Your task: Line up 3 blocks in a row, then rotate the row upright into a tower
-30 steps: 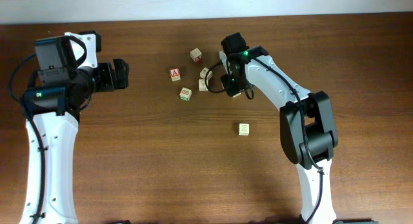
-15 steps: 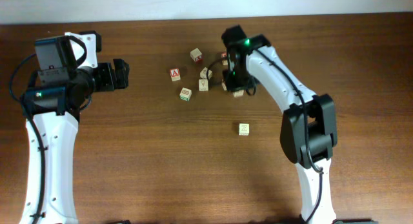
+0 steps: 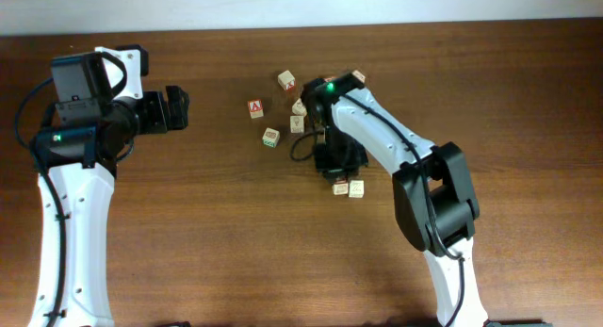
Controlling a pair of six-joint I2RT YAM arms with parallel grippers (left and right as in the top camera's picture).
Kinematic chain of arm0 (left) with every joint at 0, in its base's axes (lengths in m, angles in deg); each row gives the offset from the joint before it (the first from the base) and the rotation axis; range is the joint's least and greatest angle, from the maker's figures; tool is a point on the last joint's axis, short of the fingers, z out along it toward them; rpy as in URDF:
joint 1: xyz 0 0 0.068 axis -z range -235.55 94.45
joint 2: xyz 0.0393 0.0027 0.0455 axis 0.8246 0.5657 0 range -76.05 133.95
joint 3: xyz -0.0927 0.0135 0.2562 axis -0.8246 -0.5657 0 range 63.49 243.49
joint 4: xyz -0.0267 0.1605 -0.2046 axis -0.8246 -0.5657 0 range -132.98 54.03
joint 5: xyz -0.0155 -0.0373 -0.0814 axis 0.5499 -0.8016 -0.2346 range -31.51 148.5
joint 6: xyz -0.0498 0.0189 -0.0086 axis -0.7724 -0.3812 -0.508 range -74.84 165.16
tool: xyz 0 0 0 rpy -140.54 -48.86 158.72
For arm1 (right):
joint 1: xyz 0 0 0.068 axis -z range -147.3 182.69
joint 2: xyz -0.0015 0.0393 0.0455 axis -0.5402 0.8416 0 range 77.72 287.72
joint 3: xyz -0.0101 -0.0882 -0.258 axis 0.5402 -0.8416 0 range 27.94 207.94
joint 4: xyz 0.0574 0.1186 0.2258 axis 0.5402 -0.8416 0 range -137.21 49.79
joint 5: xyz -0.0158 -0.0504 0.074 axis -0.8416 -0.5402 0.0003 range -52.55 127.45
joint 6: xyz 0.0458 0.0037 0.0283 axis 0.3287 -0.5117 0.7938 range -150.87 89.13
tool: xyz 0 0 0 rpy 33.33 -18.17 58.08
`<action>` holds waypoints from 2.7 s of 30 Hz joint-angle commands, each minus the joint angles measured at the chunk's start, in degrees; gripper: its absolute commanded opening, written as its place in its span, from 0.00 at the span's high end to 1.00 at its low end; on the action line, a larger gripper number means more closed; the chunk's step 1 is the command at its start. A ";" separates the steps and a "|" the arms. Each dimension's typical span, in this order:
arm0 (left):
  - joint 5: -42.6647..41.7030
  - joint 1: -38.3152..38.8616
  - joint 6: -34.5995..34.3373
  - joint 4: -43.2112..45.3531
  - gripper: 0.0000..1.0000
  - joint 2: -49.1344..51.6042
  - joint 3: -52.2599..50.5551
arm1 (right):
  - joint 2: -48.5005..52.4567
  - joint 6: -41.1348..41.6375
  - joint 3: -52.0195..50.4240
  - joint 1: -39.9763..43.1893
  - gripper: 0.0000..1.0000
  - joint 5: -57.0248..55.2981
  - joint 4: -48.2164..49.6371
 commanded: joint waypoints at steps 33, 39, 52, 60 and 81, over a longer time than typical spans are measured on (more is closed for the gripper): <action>-0.63 0.17 -0.15 0.09 0.01 0.13 1.05 | 2.80 -10.01 13.31 2.56 0.44 -11.89 21.27; -0.63 0.17 -0.15 0.09 0.01 0.13 1.05 | 9.57 -14.88 13.31 3.96 0.42 -12.17 25.24; -0.63 0.17 -0.15 0.09 0.01 0.13 1.05 | 10.10 -13.11 15.65 4.59 0.76 -6.69 18.49; -0.63 0.17 -0.15 0.09 0.01 0.13 1.05 | 9.18 -13.20 42.80 3.43 0.76 11.23 -12.41; -0.63 0.17 -0.15 0.09 0.01 0.13 1.05 | 9.31 -4.90 11.06 -1.07 0.66 0.31 -4.57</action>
